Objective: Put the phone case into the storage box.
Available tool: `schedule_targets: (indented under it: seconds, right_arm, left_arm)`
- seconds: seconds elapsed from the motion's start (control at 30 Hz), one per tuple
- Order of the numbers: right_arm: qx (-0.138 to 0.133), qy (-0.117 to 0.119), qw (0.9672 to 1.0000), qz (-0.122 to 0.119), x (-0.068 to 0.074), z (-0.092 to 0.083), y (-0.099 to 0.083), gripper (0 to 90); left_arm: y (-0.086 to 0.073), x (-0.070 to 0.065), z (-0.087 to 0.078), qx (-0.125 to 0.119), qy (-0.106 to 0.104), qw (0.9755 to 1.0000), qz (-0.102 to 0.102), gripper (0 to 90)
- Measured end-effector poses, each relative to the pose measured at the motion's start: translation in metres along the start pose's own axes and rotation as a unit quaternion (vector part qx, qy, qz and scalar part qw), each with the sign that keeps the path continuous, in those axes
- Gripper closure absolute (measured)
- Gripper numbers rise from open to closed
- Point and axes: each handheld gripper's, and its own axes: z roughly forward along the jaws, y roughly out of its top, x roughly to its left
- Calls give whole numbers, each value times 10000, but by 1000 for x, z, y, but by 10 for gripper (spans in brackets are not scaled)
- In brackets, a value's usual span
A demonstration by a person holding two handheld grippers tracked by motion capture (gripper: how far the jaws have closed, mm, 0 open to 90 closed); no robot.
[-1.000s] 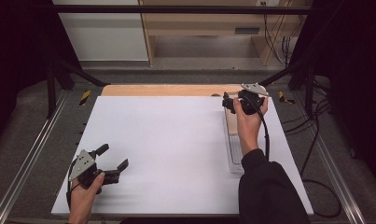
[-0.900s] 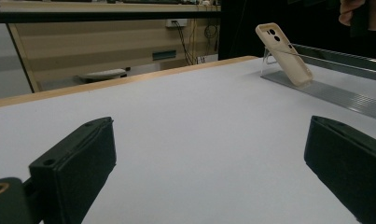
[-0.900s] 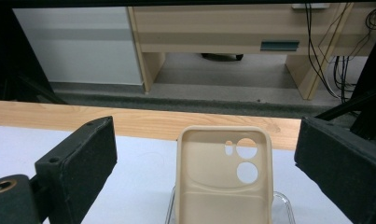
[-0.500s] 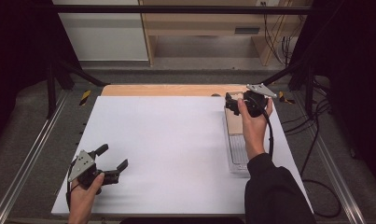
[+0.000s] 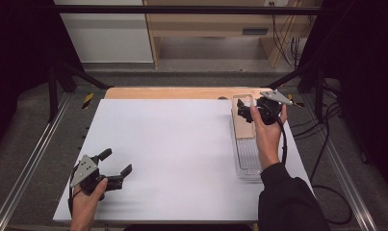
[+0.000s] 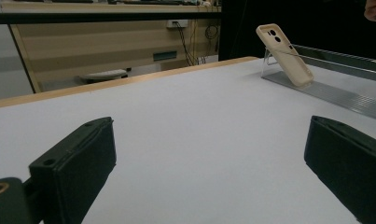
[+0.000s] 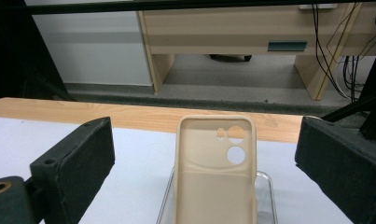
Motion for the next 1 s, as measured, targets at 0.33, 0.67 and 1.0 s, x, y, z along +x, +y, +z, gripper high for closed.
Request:
schedule_targets:
  seconds: [0.33, 0.67, 1.0]
  right_arm:
    - [-32, 25, 9999, -111, -5, -14, 2, 50]
    - [-93, 126, 9998, -91, -9, -28, 5, 47]
    - [-139, 212, 9996, -128, -15, -40, 4, 44]
  left_arm:
    - [0, 1, -1, -18, 6, 10000, 8, 17]
    - [1, 1, -2, -42, 18, 10000, 5, 17]
    - [1, 2, -4, -95, 24, 10000, 1, 17]
